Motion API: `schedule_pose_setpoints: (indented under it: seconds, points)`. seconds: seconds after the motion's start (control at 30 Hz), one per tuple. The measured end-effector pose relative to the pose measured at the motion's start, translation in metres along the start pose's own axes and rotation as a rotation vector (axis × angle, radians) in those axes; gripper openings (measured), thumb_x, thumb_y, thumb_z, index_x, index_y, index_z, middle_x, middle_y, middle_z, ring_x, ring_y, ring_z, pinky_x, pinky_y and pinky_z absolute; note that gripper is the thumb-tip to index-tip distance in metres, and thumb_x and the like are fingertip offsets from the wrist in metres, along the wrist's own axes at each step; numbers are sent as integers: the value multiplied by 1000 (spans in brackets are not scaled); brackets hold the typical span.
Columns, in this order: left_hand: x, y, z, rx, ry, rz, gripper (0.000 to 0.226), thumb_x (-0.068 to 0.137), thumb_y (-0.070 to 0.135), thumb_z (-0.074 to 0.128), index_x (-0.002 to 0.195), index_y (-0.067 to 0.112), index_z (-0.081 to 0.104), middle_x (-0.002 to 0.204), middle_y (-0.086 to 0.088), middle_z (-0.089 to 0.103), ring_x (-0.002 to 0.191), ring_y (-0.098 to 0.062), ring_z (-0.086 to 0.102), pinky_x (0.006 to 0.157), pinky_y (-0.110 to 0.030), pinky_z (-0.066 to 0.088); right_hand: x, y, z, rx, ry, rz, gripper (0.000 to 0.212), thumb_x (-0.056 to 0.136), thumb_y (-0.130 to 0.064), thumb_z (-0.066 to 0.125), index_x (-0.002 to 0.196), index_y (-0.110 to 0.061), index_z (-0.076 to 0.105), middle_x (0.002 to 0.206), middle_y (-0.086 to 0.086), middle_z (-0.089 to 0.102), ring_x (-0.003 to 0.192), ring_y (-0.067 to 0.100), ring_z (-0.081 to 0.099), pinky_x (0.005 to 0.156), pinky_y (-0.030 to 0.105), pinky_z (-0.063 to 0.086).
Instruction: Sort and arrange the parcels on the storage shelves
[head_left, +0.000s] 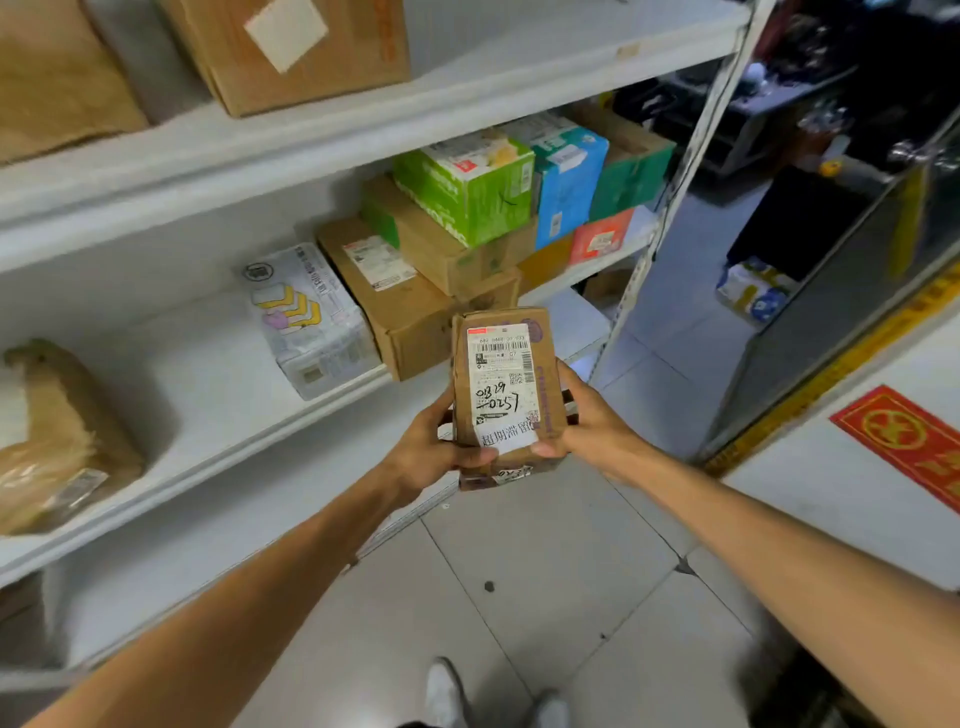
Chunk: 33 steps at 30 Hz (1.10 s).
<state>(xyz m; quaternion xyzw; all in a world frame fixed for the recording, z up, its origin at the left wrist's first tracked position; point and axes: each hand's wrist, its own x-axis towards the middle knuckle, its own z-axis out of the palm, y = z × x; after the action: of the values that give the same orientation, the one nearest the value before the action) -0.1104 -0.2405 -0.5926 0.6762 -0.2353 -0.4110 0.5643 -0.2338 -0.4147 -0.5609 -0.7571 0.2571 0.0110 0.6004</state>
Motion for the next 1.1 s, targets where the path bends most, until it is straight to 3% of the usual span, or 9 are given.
schedule_pose_setpoints:
  seconds: [0.2,0.37,0.5,0.6,0.7,0.83,0.9,1.0,1.1]
  points:
    - [66,27,86,118,-302,12,91,73,-4,77,145,33,38,125,6,61,119,-16,55,85,-33,56,-48,37,-73,101,326,104,87,72,14,71,131,-38,35,105,-10,56,101,13,57,73,24,55]
    - [110,39,188,199,-598,-28,92,77,-6,73,146,40,34,134,5,56,124,-17,52,87,-36,55,-111,79,-127,242,645,154,87,69,22,67,131,-30,36,104,-6,57,102,20,60,76,36,60]
    - [120,49,286,293,-807,-8,93,78,-11,68,149,36,31,137,1,56,127,-22,50,94,-42,50,-171,113,-166,322,881,236,100,66,23,69,147,-19,28,104,-1,55,107,30,61,76,41,60]
    - [121,54,358,361,-946,5,96,77,-11,70,151,34,27,140,1,53,129,-22,46,102,-50,44,-216,138,-191,326,1048,282,97,68,19,70,146,-20,29,107,-4,57,102,17,61,67,24,58]
    - [122,55,423,392,-1082,38,96,75,-13,69,151,30,28,137,0,55,129,-21,47,104,-47,44,-254,160,-213,352,1190,305,95,69,17,71,146,-16,28,104,-13,54,109,19,57,75,22,54]
    - [114,59,498,457,-1235,60,97,75,-14,68,151,31,29,138,0,55,129,-20,45,101,-46,47,-301,182,-233,389,1321,380,101,66,5,77,149,-17,24,123,-6,50,124,18,45,101,37,46]
    - [107,63,534,482,-1325,63,93,77,-15,66,150,30,29,136,1,55,124,-19,47,96,-44,51,-321,189,-242,421,1400,391,92,71,13,71,145,-17,26,111,-12,48,119,17,46,95,33,47]
    - [100,66,583,514,-1425,38,92,79,-14,65,151,28,27,134,2,56,117,-16,51,72,-23,55,-347,200,-256,466,1504,429,96,73,15,70,149,-20,23,108,-10,45,118,18,46,91,35,51]
    - [103,64,632,594,-1495,26,94,78,-7,69,151,32,26,136,2,57,122,-20,52,82,-30,53,-366,212,-273,502,1601,448,98,71,15,71,149,-21,23,104,-13,44,108,14,48,83,32,53]
